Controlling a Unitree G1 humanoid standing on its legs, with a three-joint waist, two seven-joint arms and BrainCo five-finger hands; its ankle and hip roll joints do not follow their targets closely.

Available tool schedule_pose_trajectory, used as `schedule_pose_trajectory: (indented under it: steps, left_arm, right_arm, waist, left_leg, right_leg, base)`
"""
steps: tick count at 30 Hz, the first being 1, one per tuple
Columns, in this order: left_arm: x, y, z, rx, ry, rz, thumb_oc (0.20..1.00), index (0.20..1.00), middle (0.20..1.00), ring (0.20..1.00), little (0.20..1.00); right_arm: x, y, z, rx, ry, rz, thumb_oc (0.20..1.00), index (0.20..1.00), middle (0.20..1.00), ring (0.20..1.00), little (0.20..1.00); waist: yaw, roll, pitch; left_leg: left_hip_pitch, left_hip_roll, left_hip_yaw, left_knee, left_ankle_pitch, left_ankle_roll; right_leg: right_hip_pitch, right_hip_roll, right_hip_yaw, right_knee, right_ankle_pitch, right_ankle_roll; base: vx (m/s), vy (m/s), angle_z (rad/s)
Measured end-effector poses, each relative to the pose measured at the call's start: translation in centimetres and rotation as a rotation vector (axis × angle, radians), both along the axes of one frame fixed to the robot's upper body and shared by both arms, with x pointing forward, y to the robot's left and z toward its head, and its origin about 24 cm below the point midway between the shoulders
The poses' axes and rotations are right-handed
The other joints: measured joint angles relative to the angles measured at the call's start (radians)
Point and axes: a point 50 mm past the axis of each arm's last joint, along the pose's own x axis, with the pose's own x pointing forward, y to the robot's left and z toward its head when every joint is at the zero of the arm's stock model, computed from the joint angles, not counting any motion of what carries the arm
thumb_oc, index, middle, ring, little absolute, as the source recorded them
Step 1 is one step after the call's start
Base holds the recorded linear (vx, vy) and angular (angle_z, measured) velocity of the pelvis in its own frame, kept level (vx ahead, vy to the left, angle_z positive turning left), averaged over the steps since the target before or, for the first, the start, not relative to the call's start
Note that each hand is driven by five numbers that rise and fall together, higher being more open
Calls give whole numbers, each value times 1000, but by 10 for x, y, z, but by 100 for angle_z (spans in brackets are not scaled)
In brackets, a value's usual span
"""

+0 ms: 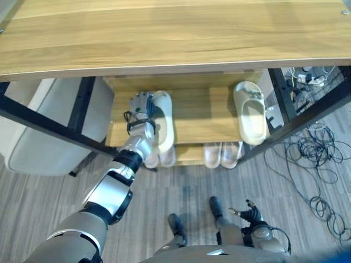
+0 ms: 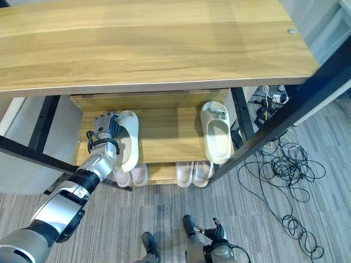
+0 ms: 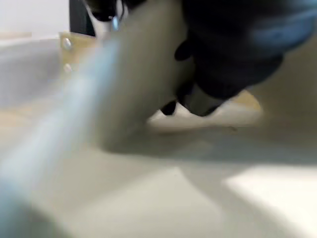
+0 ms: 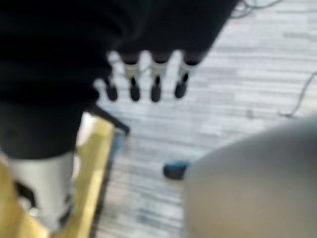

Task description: Arrange the slippers neatly on the shoe rack.

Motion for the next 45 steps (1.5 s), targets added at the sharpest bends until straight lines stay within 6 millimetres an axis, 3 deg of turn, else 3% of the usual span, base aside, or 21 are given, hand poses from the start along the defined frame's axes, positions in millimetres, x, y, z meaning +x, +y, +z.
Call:
schedule_pose_trajectory:
  steps: [6, 14, 25, 35, 45]
  left_arm:
    - [12, -34, 26, 13, -112, -60, 200, 200, 200, 200, 200]
    - [19, -70, 48, 21, -200, -88, 200, 200, 200, 200, 200]
    - [22, -67, 59, 74, -241, -17, 200, 200, 200, 200, 200]
    - [20, -65, 54, -45, -229, 41, 200, 200, 200, 200, 200]
    - [17, -71, 47, -136, -167, 98, 200, 200, 200, 200, 200]
  right_arm:
    - [9, 3, 4, 2, -44, -13, 1000, 1000, 1000, 1000, 1000]
    - [27, 8, 9, 10, -86, -26, 1000, 1000, 1000, 1000, 1000]
    - [32, 6, 7, 14, -79, -73, 1000, 1000, 1000, 1000, 1000]
    - [28, 7, 4, 19, -54, -85, 1000, 1000, 1000, 1000, 1000]
    - [28, 25, 4, 84, -50, -86, 1000, 1000, 1000, 1000, 1000]
  waist:
    - [-14, 3, 4]
    - [-28, 15, 29]
    - [-10, 27, 15]
    - [-21, 28, -26]
    - [-31, 32, -71]
  left_leg:
    - [-48, -8, 53, 0, 6, 9]
    - [-68, 2, 105, 0, 15, -2]
    - [-108, 23, 130, 0, 8, -34]
    - [-134, 21, 132, 0, 17, -26]
    - [-150, 21, 128, 0, 28, -24]
  right_leg:
    - [-105, 7, 52, 65, -3, 10]
    - [-215, 39, 106, 208, -65, 0]
    - [-286, 66, 132, 240, -71, -17]
    - [-308, 64, 134, 237, -56, -20]
    - [-328, 64, 129, 247, -55, -25]
  base:
    - [-19, -59, -23]
    - [3, -119, -17]
    - [41, -37, -6]
    - [19, -39, -1]
    - [21, -2, 1]
